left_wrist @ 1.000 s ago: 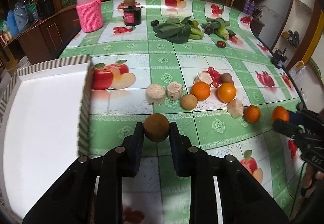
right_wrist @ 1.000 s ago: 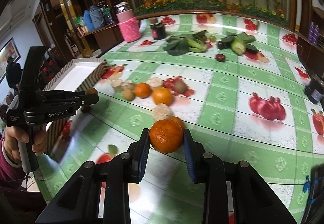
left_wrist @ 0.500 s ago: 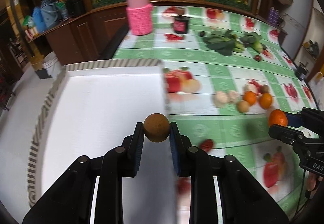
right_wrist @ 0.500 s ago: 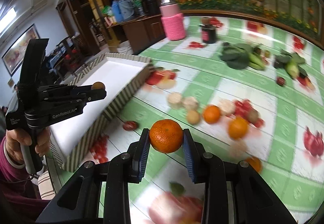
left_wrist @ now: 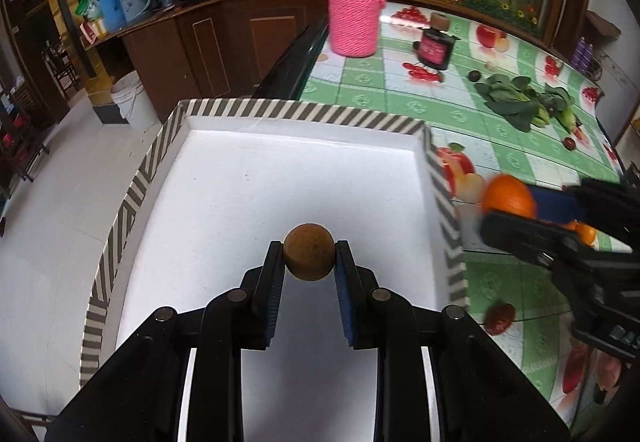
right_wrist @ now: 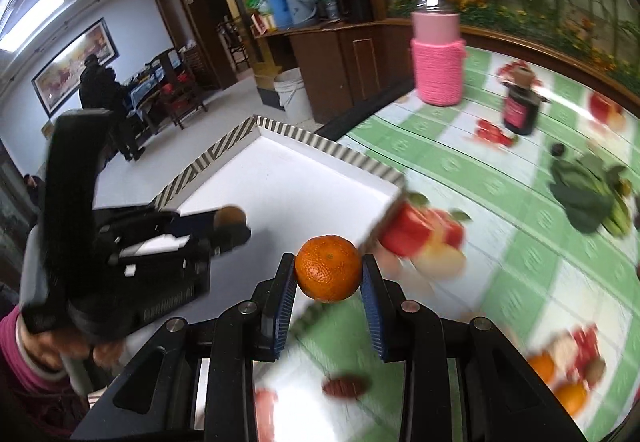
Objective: Organize fruits
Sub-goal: 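Carry the kiwi and orange over the white tray and open both tools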
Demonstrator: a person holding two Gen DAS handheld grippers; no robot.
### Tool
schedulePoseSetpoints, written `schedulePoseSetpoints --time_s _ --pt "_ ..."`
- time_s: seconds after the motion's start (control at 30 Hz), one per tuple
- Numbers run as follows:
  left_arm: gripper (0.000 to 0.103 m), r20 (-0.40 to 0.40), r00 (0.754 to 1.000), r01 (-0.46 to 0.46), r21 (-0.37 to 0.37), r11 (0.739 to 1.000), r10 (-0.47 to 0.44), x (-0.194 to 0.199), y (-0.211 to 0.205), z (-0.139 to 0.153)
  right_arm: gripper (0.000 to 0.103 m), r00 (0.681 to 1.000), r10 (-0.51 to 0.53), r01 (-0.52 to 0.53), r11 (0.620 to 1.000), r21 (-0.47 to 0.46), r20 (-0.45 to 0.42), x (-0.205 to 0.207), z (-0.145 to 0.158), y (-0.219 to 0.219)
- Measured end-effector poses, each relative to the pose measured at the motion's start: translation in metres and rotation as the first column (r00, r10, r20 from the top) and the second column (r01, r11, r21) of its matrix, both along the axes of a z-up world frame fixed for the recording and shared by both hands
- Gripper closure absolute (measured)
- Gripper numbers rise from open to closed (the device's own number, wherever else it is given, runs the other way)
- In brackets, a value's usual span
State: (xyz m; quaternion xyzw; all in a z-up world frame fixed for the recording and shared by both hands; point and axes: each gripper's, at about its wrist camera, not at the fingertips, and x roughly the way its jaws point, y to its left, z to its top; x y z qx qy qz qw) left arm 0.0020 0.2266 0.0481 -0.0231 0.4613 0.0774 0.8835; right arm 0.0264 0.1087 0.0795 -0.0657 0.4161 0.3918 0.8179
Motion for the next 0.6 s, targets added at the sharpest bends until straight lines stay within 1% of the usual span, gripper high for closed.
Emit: schedulePoseSetpoints --time_s 0.13,0.23,0.3,0.43,0.6 --pt "0.081 -0.012 1.0 -0.017 -0.001 1.0 0.017 0.004 0.008 -0.005 0.071 0.999 0.025 -0.026 0.999 -0.029 -0.032 0.022 -0.013 0.032" --pt "0.081 -0.023 0.999 -0.025 -0.005 1.0 0.025 0.007 0.013 -0.009 0.071 0.998 0.031 -0.035 0.998 -0.056 -0.061 0.035 -0.028 0.047" --pt "0.081 -0.029 0.999 -0.024 -0.008 1.0 0.024 0.008 0.013 -0.01 0.07 0.997 0.028 -0.033 0.997 -0.07 -0.072 0.038 -0.035 0.048" --pt "0.081 -0.026 1.0 -0.01 -0.009 1.0 0.01 0.011 0.009 -0.011 0.071 0.998 0.027 -0.032 0.996 -0.088 -0.058 0.026 -0.033 0.035" --pt "0.08 -0.034 0.999 -0.018 -0.011 1.0 0.018 0.016 0.008 -0.013 0.07 0.999 0.023 -0.028 0.994 -0.109 -0.046 0.023 -0.033 0.03"
